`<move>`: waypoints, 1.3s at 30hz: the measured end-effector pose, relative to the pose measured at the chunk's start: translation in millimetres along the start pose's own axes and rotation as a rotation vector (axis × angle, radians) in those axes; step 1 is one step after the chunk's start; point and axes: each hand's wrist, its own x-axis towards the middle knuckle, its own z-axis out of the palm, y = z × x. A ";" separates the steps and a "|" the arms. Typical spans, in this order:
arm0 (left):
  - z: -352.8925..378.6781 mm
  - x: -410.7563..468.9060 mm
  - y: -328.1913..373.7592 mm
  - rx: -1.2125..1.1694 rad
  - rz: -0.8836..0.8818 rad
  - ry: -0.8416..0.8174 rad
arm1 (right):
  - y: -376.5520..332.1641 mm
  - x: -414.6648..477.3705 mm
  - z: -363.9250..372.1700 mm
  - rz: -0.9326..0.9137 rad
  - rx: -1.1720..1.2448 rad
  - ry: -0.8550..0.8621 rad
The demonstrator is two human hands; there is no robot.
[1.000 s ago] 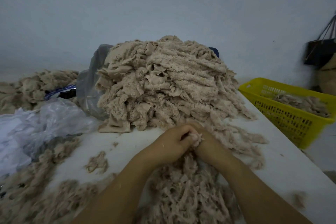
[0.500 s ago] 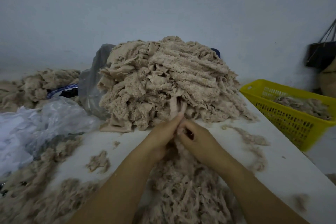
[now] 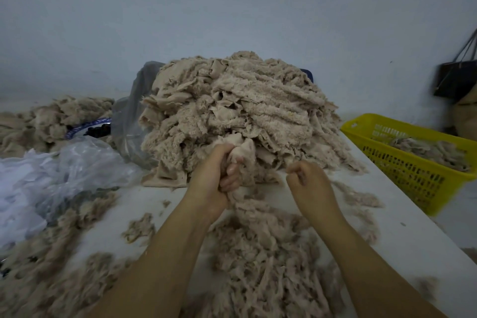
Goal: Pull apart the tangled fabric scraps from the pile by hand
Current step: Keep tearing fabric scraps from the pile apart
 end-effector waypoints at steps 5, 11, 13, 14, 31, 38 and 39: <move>16.3 -10.7 -5.9 0.315 -0.045 -0.112 | -16.6 -9.3 19.4 -0.334 -0.004 -0.154; 21.7 -18.5 -9.6 0.526 0.103 -0.172 | -0.9 -0.3 18.6 -0.097 0.040 -0.050; 17.9 -14.7 -0.5 0.335 0.149 -0.031 | 9.5 3.7 11.0 -0.033 -0.083 -0.011; 12.8 -10.9 8.2 0.203 0.183 0.053 | 15.4 5.6 6.3 0.039 -0.110 -0.011; 6.4 -13.3 7.8 0.148 -0.098 -0.129 | -15.4 -7.3 20.6 -0.271 0.000 -0.143; -8.8 -11.7 16.2 -0.219 0.008 -0.181 | 21.3 7.8 -0.2 0.107 -0.216 0.050; -11.5 -10.1 21.6 -0.266 0.041 -0.168 | 25.9 8.7 -5.2 0.169 -0.208 0.047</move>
